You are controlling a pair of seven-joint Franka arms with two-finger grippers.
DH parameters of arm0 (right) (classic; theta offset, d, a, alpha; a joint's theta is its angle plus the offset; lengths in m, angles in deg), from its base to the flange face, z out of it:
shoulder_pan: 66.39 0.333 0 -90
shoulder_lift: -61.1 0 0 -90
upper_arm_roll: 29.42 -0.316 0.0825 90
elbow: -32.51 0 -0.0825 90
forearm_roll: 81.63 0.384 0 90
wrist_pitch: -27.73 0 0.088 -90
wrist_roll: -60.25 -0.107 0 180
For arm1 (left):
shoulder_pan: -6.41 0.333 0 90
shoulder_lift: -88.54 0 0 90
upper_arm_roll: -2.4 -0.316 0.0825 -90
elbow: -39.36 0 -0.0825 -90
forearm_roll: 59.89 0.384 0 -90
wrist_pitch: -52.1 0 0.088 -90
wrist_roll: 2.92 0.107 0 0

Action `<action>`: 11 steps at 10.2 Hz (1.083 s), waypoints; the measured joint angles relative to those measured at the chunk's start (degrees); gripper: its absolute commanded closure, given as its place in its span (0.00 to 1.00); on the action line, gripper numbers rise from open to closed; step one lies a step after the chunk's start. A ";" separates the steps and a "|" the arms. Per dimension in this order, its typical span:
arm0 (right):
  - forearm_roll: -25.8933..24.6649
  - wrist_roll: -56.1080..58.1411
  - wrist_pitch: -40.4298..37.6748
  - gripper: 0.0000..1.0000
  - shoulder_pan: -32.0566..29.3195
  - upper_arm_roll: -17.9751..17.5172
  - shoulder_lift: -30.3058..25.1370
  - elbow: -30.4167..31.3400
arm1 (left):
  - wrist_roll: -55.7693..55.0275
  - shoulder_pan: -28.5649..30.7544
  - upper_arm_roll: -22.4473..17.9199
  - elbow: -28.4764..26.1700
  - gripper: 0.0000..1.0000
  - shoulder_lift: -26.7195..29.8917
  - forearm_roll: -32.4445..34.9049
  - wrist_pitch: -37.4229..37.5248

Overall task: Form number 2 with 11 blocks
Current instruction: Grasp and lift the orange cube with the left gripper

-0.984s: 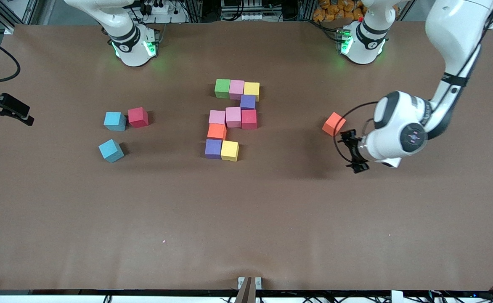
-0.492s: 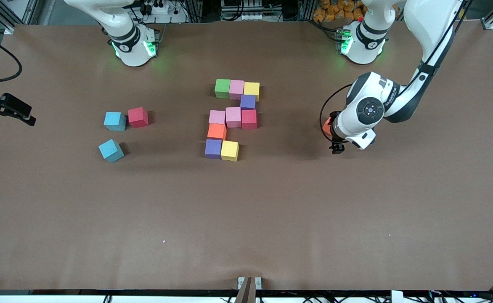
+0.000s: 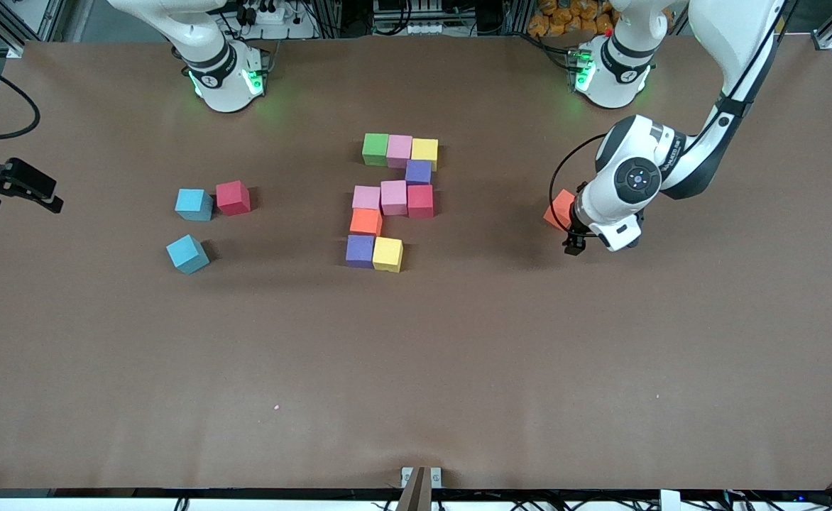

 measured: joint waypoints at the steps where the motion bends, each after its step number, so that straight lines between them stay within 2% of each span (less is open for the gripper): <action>1: 0.00 0.00 0.01 0.00 0.02 0.00 0.01 0.00 | 3.42 0.00 0.03 -0.92 0.00 0.43 0.01 -0.11; 4: 0.02 0.03 -0.44 0.00 0.06 0.01 0.02 0.00 | 10.98 0.00 0.31 -3.40 0.00 2.06 0.01 -1.08; 8: 0.03 0.06 -1.32 0.00 1.43 -0.18 0.00 -0.67 | 12.47 -0.02 1.09 -9.83 0.00 3.62 0.01 -8.99; 11: 0.03 0.05 -1.43 0.00 1.39 -0.05 0.00 -1.03 | 14.22 0.01 1.12 -12.48 0.00 3.81 0.01 -11.06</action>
